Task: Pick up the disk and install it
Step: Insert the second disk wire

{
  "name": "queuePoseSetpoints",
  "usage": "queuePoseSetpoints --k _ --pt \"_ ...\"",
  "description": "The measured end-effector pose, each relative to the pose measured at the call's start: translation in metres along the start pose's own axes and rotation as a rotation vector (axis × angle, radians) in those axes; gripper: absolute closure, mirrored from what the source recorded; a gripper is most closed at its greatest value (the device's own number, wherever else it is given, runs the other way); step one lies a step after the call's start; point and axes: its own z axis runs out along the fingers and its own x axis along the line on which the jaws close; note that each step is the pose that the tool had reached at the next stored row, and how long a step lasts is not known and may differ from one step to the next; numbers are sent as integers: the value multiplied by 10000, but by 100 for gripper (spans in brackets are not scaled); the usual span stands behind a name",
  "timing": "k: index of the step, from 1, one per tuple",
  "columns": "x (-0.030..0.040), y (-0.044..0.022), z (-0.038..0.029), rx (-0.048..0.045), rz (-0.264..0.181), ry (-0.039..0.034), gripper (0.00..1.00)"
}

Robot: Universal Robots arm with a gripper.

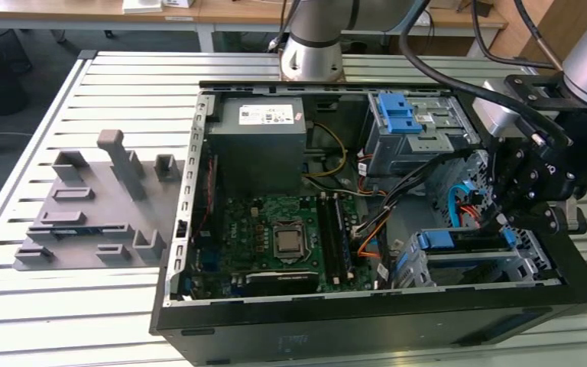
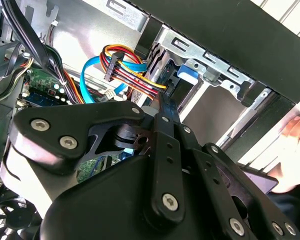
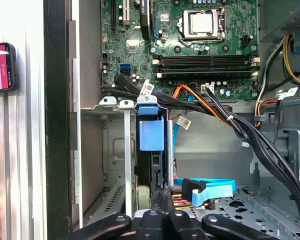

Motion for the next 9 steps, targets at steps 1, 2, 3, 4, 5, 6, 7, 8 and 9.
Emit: queuePoseSetpoints --k 1,2,3,4,5,6,7,8,9 --pt "0 0 0 1 0 0 89" --pt "0 0 -1 5 -1 1 89" --pt "0 2 -1 17 -1 1 89" --pt "0 6 -1 35 1 0 89" --pt "0 9 0 52 2 -1 89" --pt "0 9 0 60 1 -2 89" --pt "0 9 -5 60 0 -1 89" --pt "0 10 -15 60 0 1 89" --pt "1 10 -24 60 2 -2 89"
